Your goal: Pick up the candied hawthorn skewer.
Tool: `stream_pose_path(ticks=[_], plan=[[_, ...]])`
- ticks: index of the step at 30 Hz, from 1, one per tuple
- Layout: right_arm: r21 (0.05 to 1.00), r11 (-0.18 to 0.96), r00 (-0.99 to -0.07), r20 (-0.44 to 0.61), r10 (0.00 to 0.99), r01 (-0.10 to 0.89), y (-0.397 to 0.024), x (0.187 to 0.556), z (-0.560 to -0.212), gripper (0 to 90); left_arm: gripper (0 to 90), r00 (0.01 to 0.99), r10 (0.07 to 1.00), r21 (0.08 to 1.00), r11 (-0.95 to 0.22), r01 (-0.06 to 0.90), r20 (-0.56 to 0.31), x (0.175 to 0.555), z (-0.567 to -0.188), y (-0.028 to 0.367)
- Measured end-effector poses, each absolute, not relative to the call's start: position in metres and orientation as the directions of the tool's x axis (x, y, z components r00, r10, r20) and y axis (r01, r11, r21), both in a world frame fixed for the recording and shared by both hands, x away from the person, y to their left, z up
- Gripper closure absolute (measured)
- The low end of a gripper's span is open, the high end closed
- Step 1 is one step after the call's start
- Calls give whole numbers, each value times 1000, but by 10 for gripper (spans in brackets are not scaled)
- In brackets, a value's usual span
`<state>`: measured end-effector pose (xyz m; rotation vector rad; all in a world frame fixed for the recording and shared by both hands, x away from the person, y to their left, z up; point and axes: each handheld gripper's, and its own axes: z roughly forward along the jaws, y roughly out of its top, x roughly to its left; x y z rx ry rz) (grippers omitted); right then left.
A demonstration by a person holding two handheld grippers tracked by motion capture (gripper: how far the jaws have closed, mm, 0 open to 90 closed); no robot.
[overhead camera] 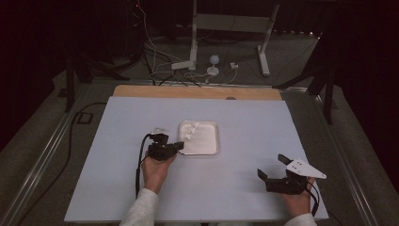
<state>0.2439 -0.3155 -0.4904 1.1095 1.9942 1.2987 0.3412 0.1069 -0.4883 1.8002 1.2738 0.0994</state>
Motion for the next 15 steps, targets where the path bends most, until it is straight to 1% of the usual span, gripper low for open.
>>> stream_pose_path(ticks=[7,15], plan=[[911,206,-535,19,844,357,-316,244,-490,0,900,479,774,726,-36,687,-414,335,-483,120],[911,199,-535,28,844,362,-316,244,-490,0,900,482,769,739,-19,673,-419,330,-478,129]])
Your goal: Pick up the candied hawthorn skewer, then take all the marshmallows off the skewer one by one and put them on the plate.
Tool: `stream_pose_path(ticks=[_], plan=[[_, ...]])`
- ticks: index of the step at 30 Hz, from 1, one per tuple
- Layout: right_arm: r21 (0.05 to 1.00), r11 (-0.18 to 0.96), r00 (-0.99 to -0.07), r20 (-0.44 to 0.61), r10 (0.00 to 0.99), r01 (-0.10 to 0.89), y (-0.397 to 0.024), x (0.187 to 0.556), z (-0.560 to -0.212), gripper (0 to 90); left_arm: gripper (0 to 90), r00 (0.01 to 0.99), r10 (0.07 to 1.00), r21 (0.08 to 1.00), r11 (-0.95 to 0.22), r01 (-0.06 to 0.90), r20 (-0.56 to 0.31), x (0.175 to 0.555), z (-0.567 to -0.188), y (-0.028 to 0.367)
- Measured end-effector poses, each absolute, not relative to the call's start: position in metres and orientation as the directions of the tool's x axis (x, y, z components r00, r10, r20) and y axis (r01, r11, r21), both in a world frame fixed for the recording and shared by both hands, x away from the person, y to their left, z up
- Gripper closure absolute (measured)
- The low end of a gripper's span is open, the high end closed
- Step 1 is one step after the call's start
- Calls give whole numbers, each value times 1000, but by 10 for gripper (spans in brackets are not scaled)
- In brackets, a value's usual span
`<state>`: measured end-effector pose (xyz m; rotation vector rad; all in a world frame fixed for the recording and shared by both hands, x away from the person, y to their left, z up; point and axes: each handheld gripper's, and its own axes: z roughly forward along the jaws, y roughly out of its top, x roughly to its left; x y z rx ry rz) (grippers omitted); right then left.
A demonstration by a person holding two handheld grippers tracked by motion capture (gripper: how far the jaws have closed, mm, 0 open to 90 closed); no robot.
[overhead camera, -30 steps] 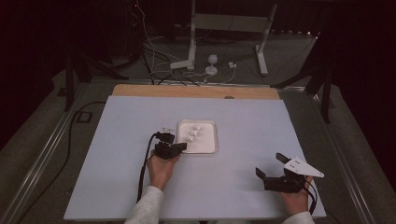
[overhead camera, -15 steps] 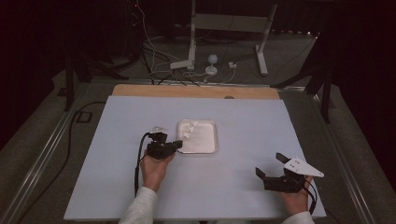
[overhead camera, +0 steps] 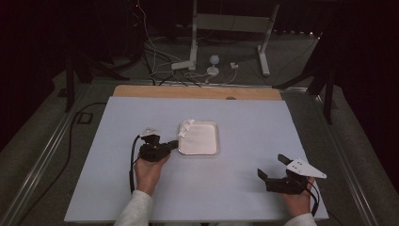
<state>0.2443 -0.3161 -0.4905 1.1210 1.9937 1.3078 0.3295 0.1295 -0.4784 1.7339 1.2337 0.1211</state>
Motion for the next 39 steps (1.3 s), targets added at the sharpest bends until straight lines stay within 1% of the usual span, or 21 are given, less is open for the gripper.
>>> stream_pose_path(ticks=[12,18,21,23,28,33,34,36,39], plan=[[911,188,-533,41,845,368,-317,245,-491,0,900,516,749,773,-9,634,-415,321,-468,139],[915,124,-530,109,841,385,-321,245,-490,0,900,542,733,792,-5,610,-412,318,-466,142],[915,109,-524,122,843,388,-322,245,-489,0,900,575,715,814,-14,581,-398,313,-465,140],[917,88,-519,139,844,389,-321,245,-485,0,900,594,708,818,-38,574,-383,310,-465,136],[926,60,-526,157,836,372,-313,249,-467,0,900,615,690,825,-46,564,-382,308,-464,130],[929,61,-564,170,808,366,-300,258,-450,1,900,626,687,831,-56,553,-370,306,-463,127],[924,89,-595,163,787,371,-289,266,-443,1,900,629,686,834,-59,548,-365,305,-463,127],[922,140,-623,126,772,361,-276,274,-436,1,900,635,685,840,-61,538,-357,305,-463,125],[925,161,-658,114,744,343,-261,284,-430,1,900,640,681,844,-58,533,-357,304,-462,125]])
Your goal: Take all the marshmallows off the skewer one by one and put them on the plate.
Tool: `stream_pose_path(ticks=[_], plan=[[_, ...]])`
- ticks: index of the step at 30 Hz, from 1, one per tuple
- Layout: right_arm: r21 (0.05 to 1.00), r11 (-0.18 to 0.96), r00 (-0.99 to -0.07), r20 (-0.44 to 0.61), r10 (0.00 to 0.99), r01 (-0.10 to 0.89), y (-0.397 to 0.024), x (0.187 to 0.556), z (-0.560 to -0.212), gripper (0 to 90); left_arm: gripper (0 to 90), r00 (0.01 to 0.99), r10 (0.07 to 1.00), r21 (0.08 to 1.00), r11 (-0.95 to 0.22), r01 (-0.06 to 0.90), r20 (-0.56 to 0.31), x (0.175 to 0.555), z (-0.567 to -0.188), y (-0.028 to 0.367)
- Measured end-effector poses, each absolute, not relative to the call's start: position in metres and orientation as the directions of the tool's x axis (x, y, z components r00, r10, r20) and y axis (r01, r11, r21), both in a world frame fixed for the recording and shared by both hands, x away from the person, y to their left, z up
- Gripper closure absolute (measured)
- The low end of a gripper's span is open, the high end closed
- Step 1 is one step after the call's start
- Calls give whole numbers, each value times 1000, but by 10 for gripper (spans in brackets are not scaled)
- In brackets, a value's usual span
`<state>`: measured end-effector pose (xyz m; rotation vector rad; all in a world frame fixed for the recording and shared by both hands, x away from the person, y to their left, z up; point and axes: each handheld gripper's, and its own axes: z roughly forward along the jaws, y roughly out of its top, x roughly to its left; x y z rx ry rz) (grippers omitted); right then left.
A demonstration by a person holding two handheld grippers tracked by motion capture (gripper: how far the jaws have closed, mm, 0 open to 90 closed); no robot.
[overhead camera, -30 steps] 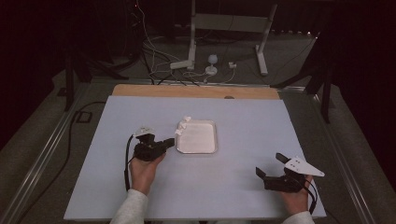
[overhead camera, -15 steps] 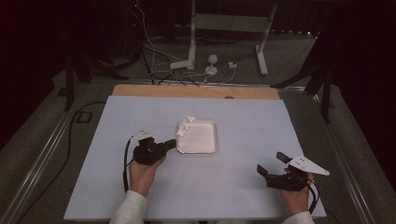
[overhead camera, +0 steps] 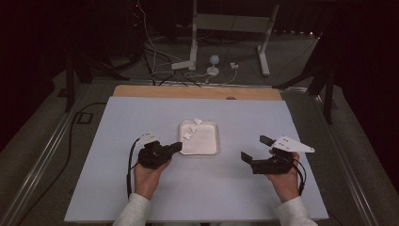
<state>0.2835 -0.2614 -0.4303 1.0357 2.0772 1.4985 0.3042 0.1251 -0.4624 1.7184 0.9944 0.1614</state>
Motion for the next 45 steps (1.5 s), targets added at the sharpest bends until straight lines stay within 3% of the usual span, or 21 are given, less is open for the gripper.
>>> stream_pose_path(ticks=[8,12,24,30,38,41,45], plan=[[920,127,-706,190,682,371,-226,310,-419,2,900,670,659,861,-67,505,-342,300,-460,122],[919,122,-723,209,658,376,-214,318,-416,43,900,678,657,860,-86,503,-331,301,-463,120],[850,97,-721,371,586,517,-182,359,-414,70,900,722,621,887,-93,453,-304,298,-463,115],[832,51,-705,434,561,553,-174,368,-418,268,900,742,603,898,-92,431,-294,297,-464,112],[780,16,-650,510,564,626,-167,373,-422,620,900,756,592,904,-102,415,-280,295,-465,107],[765,18,-638,523,565,644,-166,374,-421,698,900,756,590,904,-99,416,-284,295,-466,107],[754,38,-631,519,576,655,-165,376,-419,735,900,759,588,901,-113,419,-280,296,-468,106]])
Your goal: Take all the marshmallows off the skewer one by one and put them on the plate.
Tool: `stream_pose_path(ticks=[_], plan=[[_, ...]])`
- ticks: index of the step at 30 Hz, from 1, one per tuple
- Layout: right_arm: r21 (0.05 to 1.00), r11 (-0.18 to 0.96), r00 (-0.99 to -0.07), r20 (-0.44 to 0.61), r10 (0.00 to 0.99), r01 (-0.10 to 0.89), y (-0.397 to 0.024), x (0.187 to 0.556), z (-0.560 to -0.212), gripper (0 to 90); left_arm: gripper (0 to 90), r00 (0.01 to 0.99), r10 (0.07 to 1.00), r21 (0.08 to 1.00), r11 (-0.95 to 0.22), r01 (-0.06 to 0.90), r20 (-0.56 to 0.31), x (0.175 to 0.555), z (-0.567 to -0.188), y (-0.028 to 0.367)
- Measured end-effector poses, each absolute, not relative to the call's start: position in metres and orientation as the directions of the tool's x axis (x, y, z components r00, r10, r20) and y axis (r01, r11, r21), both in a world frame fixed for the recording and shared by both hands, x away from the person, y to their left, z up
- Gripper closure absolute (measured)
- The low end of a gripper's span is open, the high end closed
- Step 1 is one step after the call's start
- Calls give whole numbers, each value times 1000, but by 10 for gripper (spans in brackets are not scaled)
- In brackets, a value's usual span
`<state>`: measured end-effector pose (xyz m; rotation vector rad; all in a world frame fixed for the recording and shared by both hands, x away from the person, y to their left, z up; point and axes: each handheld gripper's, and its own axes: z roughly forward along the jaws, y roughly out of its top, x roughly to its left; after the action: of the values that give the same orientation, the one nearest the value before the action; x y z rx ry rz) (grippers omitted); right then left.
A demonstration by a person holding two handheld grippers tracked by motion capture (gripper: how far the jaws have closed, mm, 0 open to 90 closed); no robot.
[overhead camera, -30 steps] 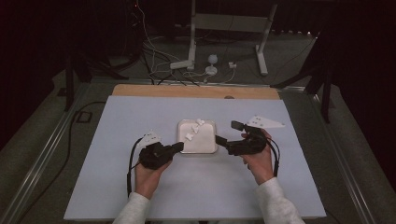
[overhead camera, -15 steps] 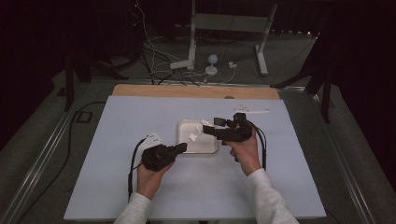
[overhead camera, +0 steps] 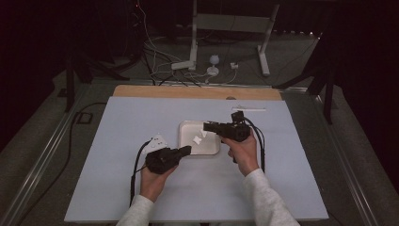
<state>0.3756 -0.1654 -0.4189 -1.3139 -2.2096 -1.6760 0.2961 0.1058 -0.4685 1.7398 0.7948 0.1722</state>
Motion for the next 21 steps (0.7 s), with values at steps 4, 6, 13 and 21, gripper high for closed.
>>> stream_pose_path(ticks=[4,6,13,21], plan=[[768,44,-640,499,584,639,-164,375,-412,760,900,768,589,906,-134,401,-252,294,-470,101],[773,43,-642,494,586,633,-164,375,-409,770,900,767,591,907,-133,400,-251,294,-470,101],[782,20,-639,494,590,623,-163,376,-401,791,900,770,595,917,-131,376,-231,291,-468,103],[802,-19,-614,473,632,597,-169,375,-396,807,900,774,606,910,-192,368,-185,290,-469,102]])
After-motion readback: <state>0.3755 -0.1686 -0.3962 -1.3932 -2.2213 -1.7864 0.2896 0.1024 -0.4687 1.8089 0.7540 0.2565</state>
